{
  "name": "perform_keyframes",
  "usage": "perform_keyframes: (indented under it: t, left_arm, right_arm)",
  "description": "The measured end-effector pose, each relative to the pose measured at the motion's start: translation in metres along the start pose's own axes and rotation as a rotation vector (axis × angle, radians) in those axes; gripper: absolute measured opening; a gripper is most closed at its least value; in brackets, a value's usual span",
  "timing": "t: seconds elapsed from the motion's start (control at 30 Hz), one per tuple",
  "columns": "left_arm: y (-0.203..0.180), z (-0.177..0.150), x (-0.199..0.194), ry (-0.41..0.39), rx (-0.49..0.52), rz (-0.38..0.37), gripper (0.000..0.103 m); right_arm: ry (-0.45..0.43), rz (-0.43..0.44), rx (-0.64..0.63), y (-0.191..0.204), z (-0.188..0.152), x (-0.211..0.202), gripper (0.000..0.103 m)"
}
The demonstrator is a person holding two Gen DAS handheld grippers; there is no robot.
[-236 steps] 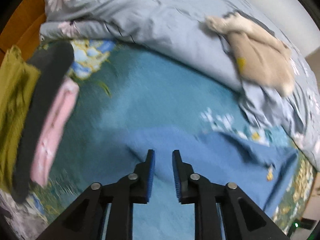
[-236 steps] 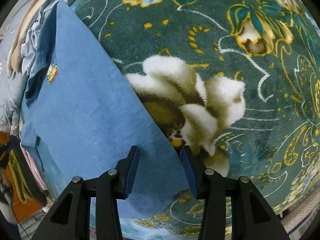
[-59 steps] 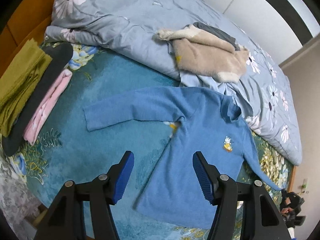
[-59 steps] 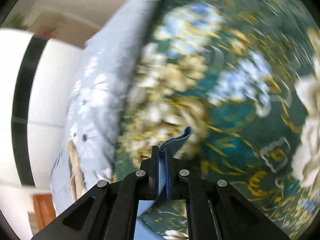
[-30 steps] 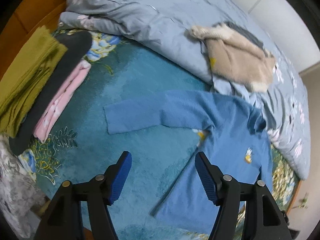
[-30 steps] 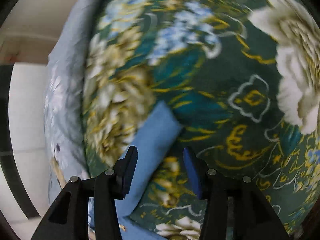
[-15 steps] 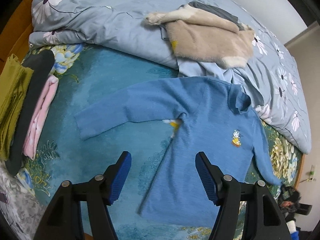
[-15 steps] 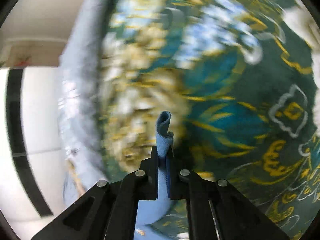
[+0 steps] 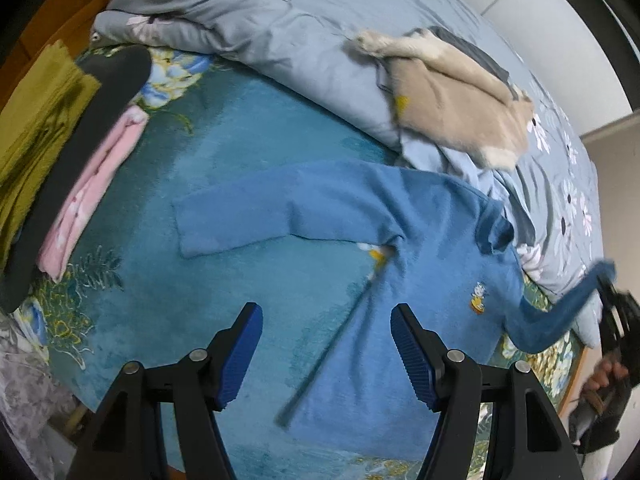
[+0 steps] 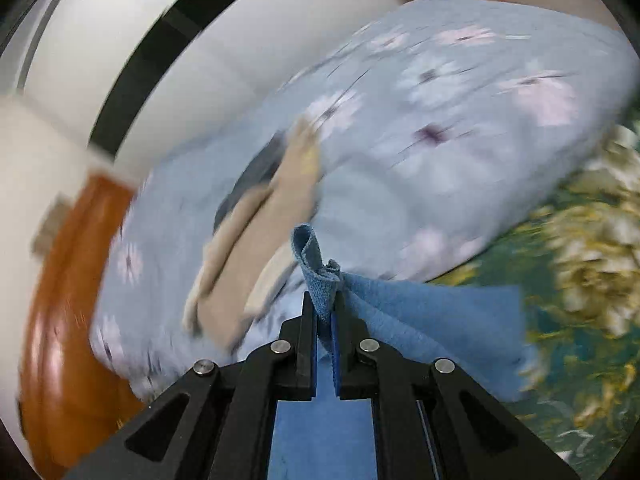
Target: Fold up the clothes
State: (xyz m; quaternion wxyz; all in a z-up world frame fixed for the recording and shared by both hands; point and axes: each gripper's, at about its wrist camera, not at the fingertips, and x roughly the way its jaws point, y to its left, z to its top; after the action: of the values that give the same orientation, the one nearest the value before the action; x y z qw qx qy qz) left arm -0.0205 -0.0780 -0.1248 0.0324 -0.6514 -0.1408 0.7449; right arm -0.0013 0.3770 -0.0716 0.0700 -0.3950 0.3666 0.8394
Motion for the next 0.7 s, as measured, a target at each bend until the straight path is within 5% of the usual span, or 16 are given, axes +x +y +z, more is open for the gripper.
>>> perform_keyframes:
  t: [0.33, 0.4, 0.5, 0.7]
  left_arm:
    - [0.070, 0.001, 0.003, 0.010, -0.134, 0.044, 0.071]
    - [0.077, 0.001, 0.010, 0.023, -0.154, 0.048, 0.071]
    - [0.075, 0.003, 0.022, 0.043, -0.168, 0.036, 0.071]
    - [0.028, 0.015, 0.058, 0.094, -0.082, -0.017, 0.071]
  right_arm:
    - [0.364, -0.099, -0.247, 0.090, -0.111, 0.157, 0.008]
    - [0.408, -0.082, -0.247, 0.092, -0.123, 0.165, 0.013]
    - [0.441, 0.000, -0.256, 0.090, -0.128, 0.159, 0.040]
    - [0.404, -0.006, -0.183, 0.042, -0.107, 0.127, 0.044]
